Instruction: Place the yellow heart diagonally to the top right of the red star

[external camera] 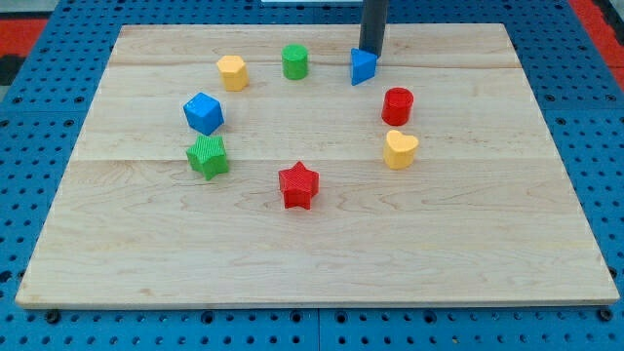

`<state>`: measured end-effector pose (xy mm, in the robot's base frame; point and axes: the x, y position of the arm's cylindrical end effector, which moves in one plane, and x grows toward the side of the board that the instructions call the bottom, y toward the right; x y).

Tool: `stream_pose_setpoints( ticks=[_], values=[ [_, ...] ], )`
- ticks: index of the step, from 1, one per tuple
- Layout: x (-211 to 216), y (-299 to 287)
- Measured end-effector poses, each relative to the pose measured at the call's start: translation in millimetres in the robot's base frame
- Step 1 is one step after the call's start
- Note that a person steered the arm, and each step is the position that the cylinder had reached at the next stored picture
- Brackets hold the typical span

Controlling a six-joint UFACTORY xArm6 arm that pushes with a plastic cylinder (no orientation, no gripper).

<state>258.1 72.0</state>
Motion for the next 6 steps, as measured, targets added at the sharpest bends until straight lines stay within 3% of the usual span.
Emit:
stream_pose_setpoints(
  ticks=[2, 3, 4, 6],
  values=[
    [5, -11],
    [-42, 65],
    [-43, 92],
    [-42, 93]
  ],
)
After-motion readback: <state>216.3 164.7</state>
